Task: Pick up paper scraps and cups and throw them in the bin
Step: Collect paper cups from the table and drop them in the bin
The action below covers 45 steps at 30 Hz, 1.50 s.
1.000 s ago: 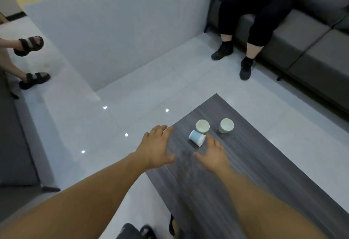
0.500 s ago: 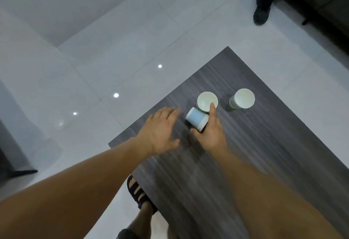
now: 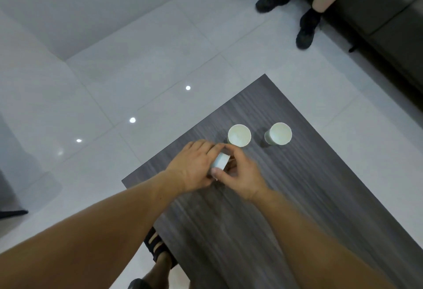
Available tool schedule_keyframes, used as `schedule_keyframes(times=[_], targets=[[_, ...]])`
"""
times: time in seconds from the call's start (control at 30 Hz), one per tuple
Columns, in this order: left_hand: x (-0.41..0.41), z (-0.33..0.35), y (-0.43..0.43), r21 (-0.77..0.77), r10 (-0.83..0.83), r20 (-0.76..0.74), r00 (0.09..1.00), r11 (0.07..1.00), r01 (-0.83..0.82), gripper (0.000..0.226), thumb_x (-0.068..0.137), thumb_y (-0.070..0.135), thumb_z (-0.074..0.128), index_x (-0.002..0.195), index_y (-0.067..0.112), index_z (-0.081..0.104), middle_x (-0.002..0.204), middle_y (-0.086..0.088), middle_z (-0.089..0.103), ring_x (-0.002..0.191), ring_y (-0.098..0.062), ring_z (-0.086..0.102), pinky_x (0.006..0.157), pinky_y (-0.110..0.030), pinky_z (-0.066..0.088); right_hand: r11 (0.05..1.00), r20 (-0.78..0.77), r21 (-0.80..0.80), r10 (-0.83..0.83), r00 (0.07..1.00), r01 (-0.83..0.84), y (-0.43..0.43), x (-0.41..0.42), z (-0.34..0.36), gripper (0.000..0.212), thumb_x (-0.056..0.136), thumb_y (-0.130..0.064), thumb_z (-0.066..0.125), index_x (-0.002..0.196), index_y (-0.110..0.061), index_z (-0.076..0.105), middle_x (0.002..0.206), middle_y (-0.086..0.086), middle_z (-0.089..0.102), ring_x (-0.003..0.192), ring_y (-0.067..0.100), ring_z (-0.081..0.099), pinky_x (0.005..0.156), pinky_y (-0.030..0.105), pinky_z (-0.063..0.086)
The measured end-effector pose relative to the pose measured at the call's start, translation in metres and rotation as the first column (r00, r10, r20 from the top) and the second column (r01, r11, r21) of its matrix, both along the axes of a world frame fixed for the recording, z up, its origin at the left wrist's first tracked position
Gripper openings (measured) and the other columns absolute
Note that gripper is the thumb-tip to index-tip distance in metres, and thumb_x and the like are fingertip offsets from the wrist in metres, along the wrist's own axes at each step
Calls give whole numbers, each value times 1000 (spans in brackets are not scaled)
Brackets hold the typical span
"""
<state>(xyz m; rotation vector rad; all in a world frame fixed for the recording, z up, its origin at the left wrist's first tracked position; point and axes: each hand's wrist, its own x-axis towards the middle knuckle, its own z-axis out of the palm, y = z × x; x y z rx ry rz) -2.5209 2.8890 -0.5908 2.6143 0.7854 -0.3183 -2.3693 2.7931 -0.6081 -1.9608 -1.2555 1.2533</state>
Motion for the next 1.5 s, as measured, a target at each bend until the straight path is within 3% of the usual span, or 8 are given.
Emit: schedule_keyframes(times=[0.07,0.17,0.33,0.53,0.87,1.17,1.3,1.5], targets=[[-10,-2,3,12,94,28,995,995,-94,68,78,48,61,136,20,39,131,-1,49,123,-21,45,104,-33,30,999,83,43,-12,996,8,11,8,3,81,73,-75,52,139,-27,43,126,-6,59,104,9,59,91,26,47],[-34,-4,6,9,257,-44,965,966,-257,61,75,55,61,125,24,44,120,2,54,110,-20,52,96,-33,36,987,425,160,-80,902,13,40,26,-7,70,87,-56,56,144,-19,41,142,6,47,129,26,41,103,35,34],[-80,-2,-5,-70,455,-71,888,885,-459,69,73,51,66,129,23,39,115,-2,56,93,-22,57,77,-31,46,942,558,-304,294,776,-139,76,31,-37,89,86,-41,67,153,-35,10,162,3,-2,148,36,-3,110,56,29],[-122,15,-28,-61,608,-5,794,792,-607,87,76,48,64,143,33,11,120,-5,52,92,-29,61,74,-37,51,943,565,-309,288,774,-125,48,-11,-42,58,88,-23,64,141,-24,41,145,11,29,128,35,32,103,41,37],[-225,97,-109,71,783,186,594,592,-803,85,74,52,69,143,21,30,126,-4,53,110,-26,52,88,-38,46,899,485,-44,400,778,-435,4,-154,75,51,91,-25,59,140,-25,44,139,6,37,123,29,38,97,37,42],[-404,226,-290,-75,937,347,36,66,-995,92,70,36,76,145,30,23,133,-3,46,114,-27,50,88,-39,47,631,503,85,640,580,-771,-106,-343,216,61,86,-26,63,143,-26,41,141,4,36,125,29,37,98,38,43],[-468,263,-397,-74,913,350,-208,-194,-978,85,71,34,75,142,27,29,133,-3,43,111,-25,51,87,-34,46,388,525,129,754,395,-913,-171,-433,251,61,85,-29,65,142,-26,42,139,4,38,123,28,41,95,38,45],[-504,288,-559,-54,711,364,-602,-629,-776,82,73,40,72,142,28,28,136,0,42,112,-24,51,84,-32,44,-79,567,93,824,-13,-993,-255,-535,273,61,85,-32,62,142,-30,41,140,-1,36,123,24,40,94,35,46]])
